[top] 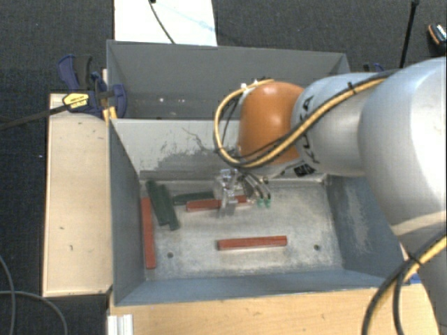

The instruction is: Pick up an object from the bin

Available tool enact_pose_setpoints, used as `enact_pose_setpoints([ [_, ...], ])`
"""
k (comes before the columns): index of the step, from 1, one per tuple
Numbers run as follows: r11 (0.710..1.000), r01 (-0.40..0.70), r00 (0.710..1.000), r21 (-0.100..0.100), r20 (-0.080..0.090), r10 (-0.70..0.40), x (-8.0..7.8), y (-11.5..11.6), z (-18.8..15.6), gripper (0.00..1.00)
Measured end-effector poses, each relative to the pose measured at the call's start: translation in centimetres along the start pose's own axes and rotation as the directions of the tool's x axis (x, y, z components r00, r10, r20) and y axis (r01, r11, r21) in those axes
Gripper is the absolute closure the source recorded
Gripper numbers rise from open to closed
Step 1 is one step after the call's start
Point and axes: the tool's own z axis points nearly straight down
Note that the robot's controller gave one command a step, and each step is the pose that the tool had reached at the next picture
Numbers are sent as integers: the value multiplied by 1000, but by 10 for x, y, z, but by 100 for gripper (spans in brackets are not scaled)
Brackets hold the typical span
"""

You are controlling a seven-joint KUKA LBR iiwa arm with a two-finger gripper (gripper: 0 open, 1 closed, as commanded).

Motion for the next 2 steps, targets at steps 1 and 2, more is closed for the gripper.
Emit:
enact_pose_setpoints([
  [1, 1000, 30, 1000, 3, 4, -30, 25, -26, -192, 100],
  [2, 1000, 30, 1000, 2, -4, -30, 26, -25, -188, 0],
])
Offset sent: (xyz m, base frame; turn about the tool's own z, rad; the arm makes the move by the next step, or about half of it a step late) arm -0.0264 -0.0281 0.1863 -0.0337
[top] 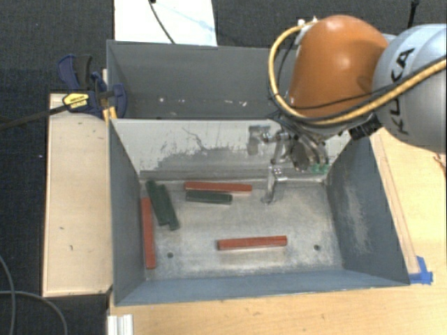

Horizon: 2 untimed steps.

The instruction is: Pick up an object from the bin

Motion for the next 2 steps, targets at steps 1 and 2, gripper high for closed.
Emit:
enact_pose_setpoints([
  [1, 993, -115, 993, 1, -14, 115, 83, 24, 141, 0],
  [2, 998, -60, 998, 1, -6, 60, 67, -6, 194, 0],
])
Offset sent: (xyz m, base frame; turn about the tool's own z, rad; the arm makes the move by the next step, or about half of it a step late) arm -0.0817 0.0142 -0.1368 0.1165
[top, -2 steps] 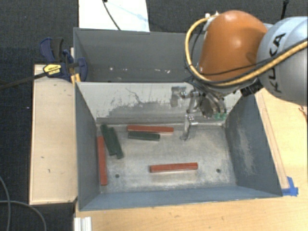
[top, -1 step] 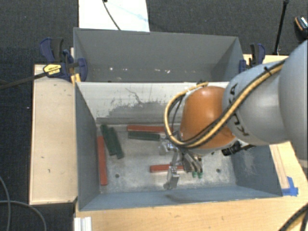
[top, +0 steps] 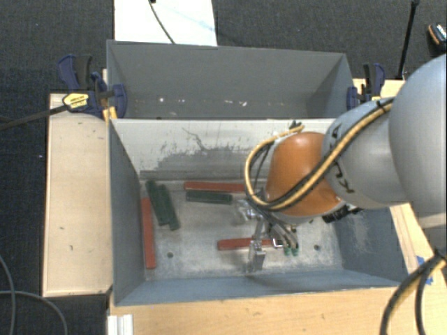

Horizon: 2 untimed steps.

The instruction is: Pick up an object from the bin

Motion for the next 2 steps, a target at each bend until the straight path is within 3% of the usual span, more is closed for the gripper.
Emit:
enact_pose_setpoints([
  [1, 1000, -1, 1000, -1, 4, 1, 0, 2, -3, 100],
  [2, 999, -44, 999, -4, 14, 44, -13, 28, -146, 100],
])
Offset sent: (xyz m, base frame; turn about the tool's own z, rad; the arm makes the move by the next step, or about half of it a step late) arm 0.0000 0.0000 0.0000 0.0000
